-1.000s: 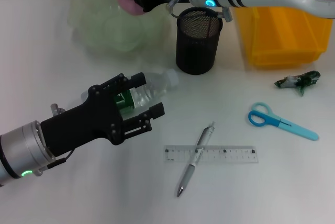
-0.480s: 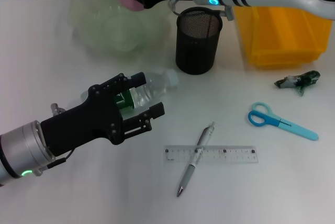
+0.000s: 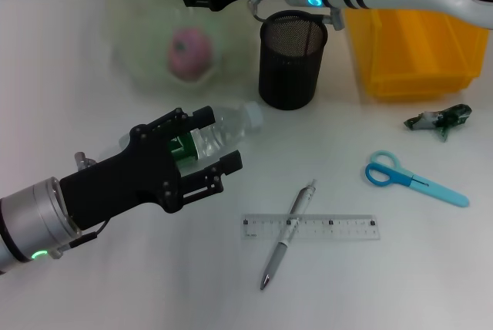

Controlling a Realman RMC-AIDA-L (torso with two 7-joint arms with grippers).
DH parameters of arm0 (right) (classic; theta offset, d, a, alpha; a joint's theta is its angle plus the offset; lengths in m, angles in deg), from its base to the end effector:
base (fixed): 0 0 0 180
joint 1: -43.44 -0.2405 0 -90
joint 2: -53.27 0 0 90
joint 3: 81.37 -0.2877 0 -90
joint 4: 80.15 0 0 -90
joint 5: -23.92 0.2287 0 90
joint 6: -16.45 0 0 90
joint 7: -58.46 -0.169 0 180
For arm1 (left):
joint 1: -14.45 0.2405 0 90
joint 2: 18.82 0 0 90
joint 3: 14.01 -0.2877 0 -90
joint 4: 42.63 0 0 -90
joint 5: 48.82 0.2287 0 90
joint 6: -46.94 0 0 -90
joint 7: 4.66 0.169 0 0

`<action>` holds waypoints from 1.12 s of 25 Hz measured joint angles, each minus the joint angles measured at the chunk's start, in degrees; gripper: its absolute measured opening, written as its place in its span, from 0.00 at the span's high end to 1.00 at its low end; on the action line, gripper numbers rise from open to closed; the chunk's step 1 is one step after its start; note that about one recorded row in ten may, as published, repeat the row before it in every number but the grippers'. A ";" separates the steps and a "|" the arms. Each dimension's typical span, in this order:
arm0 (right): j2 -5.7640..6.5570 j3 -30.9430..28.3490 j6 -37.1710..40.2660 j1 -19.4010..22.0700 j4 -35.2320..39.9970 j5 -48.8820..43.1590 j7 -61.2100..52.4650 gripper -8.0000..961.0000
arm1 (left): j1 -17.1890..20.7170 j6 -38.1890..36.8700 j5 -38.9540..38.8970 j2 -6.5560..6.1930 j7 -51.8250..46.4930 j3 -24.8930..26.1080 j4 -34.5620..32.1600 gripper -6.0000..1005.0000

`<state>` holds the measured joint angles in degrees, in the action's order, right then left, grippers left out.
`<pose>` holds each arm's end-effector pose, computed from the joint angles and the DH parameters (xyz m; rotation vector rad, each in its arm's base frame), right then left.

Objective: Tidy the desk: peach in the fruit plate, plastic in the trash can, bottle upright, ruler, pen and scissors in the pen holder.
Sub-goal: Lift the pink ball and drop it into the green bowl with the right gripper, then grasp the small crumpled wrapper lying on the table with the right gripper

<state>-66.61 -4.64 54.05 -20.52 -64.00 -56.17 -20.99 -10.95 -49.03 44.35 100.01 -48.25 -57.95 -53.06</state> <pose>0.1004 0.5201 -0.1361 -2.5422 0.4144 0.4584 -0.2912 0.2944 -0.0828 -2.5157 -0.3773 -1.1644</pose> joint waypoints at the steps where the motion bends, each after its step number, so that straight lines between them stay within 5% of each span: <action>1: 0.00 0.00 0.01 0.00 0.01 0.00 0.00 0.45 | 0.00 0.00 0.00 0.00 0.00 0.00 0.00 0.23; 5: 0.00 0.00 0.01 -0.02 0.02 0.02 0.00 0.29 | 0.00 0.00 0.00 0.00 0.00 0.11 -0.03 0.23; 23: 0.00 0.00 0.40 0.11 0.06 0.02 0.00 0.29 | 0.16 -0.19 0.00 -0.09 0.00 0.00 -0.08 0.23; 28: 0.00 -0.50 3.12 2.88 2.91 1.42 0.04 0.29 | 0.45 -0.19 0.00 -0.09 0.81 0.00 0.07 0.23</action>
<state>-66.61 -5.14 57.17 -17.64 -61.09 -54.75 -20.95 -10.50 -49.21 44.34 99.91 -47.44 -57.95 -52.98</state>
